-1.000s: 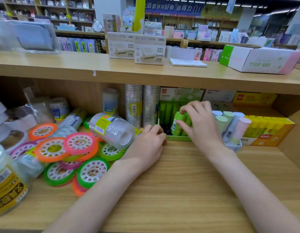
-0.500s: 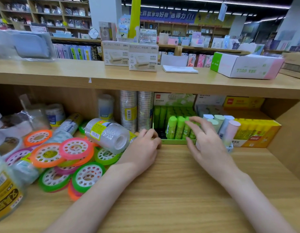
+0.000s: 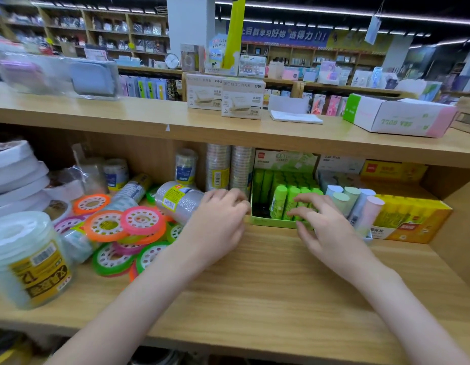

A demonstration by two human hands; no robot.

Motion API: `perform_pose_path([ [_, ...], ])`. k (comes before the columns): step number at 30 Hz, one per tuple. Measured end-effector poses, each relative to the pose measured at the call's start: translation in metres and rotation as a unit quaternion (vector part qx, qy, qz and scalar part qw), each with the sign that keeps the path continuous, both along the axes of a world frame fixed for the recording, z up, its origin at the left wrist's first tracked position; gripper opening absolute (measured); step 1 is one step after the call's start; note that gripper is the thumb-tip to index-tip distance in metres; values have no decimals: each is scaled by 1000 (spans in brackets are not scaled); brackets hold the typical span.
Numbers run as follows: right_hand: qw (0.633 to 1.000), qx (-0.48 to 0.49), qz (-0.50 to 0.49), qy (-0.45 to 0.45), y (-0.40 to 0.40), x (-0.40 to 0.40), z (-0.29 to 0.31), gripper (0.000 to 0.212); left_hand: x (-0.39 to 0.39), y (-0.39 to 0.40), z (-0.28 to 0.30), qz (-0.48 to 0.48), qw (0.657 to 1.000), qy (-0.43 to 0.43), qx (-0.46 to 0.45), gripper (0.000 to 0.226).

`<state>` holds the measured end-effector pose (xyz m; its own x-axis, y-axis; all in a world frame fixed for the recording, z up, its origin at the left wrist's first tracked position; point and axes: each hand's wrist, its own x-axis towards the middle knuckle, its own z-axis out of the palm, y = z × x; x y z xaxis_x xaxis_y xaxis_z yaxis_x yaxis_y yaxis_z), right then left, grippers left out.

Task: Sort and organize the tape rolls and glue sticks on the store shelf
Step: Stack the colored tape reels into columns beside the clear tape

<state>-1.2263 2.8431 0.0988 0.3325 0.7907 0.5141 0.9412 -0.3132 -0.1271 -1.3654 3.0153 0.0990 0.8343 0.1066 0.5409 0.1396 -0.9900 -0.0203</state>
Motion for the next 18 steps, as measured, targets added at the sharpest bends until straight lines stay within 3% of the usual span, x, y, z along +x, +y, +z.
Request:
perform_pose_path([
  [5, 985, 36, 98, 140, 25, -25, 7, 18, -59, 29, -6, 79, 992, -88, -47, 33],
  [9, 957, 29, 164, 238, 60, -48, 6, 43, -79, 37, -24, 77, 991, -64, -91, 54],
  [13, 966, -40, 169, 193, 92, -61, 1, 66, -85, 41, -29, 64, 989, -79, -109, 60],
  [18, 979, -103, 52, 166, 107, -62, -6, 49, -91, 41, -29, 99, 990, -67, -71, 54],
])
